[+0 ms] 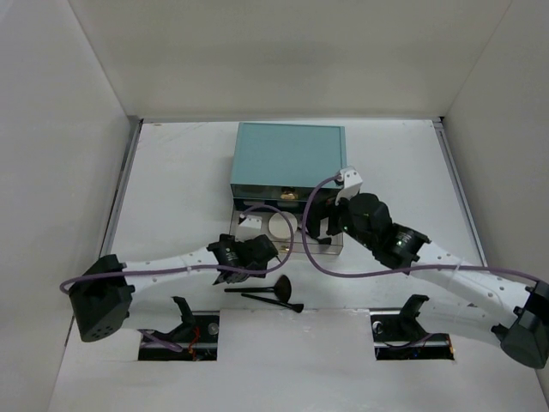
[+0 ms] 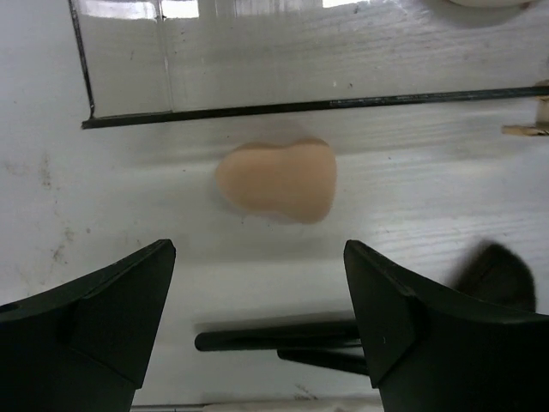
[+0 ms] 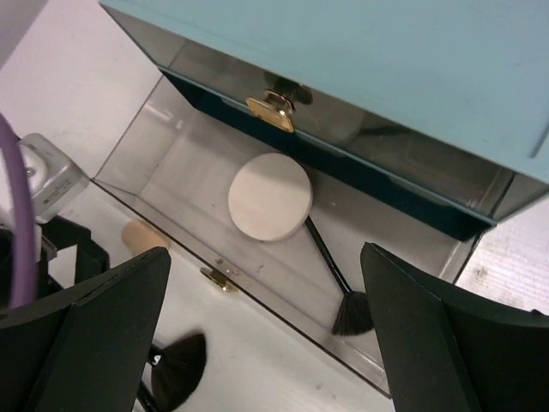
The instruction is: Organize the makeup
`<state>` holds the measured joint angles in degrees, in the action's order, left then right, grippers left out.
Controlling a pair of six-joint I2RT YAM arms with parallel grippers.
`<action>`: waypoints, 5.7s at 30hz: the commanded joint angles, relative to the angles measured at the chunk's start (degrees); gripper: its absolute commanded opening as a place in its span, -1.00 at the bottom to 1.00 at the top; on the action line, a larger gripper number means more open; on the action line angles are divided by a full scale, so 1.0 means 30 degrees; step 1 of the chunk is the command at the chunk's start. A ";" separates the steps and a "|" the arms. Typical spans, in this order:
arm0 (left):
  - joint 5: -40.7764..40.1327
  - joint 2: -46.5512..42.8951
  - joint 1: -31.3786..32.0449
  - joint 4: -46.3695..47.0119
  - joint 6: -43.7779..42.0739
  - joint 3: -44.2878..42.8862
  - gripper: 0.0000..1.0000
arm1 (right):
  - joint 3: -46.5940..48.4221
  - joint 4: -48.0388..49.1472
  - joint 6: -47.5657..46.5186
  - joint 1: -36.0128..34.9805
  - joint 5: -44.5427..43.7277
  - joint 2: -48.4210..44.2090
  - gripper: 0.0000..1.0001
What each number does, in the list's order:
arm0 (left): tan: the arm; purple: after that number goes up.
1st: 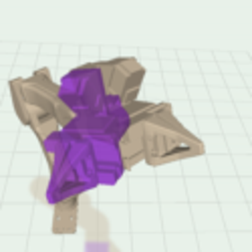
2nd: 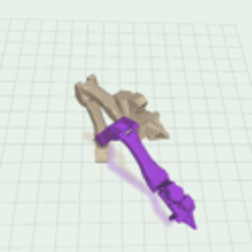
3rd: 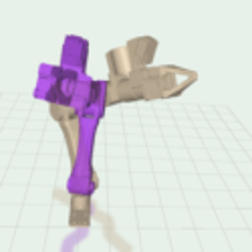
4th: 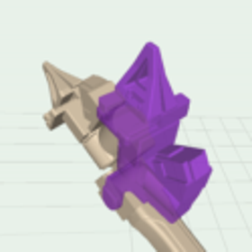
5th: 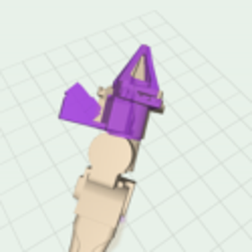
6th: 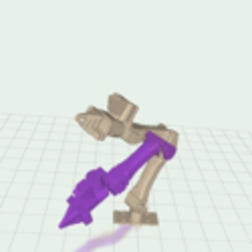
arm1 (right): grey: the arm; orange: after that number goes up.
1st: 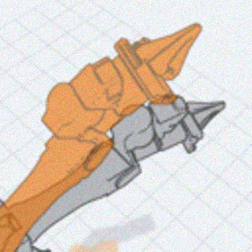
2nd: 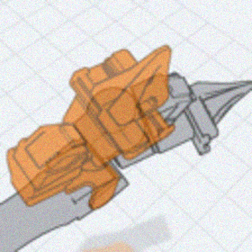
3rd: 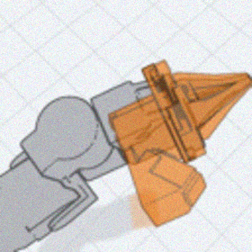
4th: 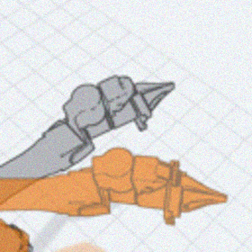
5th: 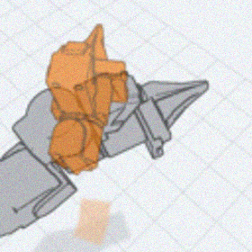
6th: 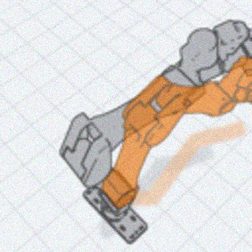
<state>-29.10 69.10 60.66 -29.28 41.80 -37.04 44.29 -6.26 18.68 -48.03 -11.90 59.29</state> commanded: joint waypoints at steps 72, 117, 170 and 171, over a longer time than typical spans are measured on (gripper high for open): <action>-0.1784 -1.0582 -1.0069 -0.0905 -0.4998 -0.3972 1.00 | 0.7033 -0.0343 -0.8364 -0.8847 0.2564 1.7472 -0.02; -0.1754 -1.0553 -1.1155 -0.0758 -0.4940 -0.3797 1.00 | 0.5716 -0.3336 -0.8834 -0.8964 0.5903 1.4453 0.04; 0.3548 -1.1084 -0.9835 -0.1232 0.0070 0.0335 1.00 | 0.6360 -0.2863 -1.0358 -0.7231 0.6459 0.9149 0.21; 0.3548 -1.0848 -0.9952 -0.0879 0.0070 0.0305 1.00 | 0.6330 -0.2864 -1.0182 -0.7613 0.6196 0.9560 0.20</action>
<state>-18.39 34.81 31.94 -36.21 41.04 -35.48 65.41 -11.62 -14.61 -67.68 6.48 84.18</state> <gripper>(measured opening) 0.997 0.605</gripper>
